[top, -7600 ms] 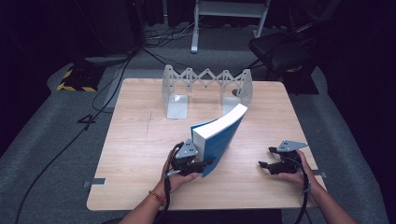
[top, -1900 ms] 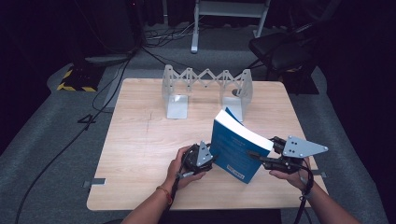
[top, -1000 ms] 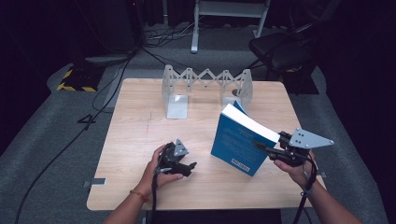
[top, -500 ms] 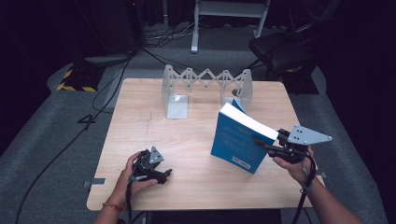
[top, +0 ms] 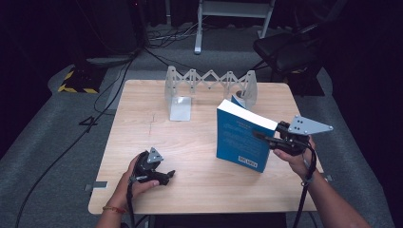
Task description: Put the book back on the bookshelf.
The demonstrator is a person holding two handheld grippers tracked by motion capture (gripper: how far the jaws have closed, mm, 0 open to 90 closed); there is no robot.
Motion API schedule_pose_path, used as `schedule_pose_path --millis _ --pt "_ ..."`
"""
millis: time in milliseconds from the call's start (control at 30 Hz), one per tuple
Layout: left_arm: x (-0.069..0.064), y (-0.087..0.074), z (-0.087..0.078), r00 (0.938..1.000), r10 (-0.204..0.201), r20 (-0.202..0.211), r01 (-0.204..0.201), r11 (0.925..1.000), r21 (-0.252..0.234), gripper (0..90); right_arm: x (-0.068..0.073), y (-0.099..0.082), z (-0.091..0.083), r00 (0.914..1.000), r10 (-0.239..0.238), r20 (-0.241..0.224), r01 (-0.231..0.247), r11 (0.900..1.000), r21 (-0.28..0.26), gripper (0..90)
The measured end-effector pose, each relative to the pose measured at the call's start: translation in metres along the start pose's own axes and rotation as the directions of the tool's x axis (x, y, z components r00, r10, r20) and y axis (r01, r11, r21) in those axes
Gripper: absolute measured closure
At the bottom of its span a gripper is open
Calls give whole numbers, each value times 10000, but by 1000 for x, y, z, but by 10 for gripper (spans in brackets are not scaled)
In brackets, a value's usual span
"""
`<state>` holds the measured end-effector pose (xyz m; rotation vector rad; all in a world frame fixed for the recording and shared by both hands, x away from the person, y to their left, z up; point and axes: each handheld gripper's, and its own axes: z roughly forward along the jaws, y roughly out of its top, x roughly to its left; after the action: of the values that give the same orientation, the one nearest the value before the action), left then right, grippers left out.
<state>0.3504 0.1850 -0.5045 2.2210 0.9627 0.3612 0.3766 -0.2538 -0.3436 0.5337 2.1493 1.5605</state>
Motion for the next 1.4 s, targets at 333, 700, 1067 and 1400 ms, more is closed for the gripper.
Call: schedule_pose_path --millis 333,700,1067,1400 --pt "0 0 0 10000 -14 -4 14 10000 -12 115 -14 23 13 9989 -281 385 257 9977 629 618" --pt "0 0 0 10000 -4 -7 4 10000 -22 115 -36 38 33 9926 -367 1159 242 9940 1069 618" --pt "0 0 0 10000 -18 7 18 10000 -11 113 -64 51 52 9830 -244 1820 -5 9908 1352 619" --pt "0 0 0 10000 -11 9 11 10000 -10 113 -83 58 69 9693 -23 2457 -357 9880 1500 618"
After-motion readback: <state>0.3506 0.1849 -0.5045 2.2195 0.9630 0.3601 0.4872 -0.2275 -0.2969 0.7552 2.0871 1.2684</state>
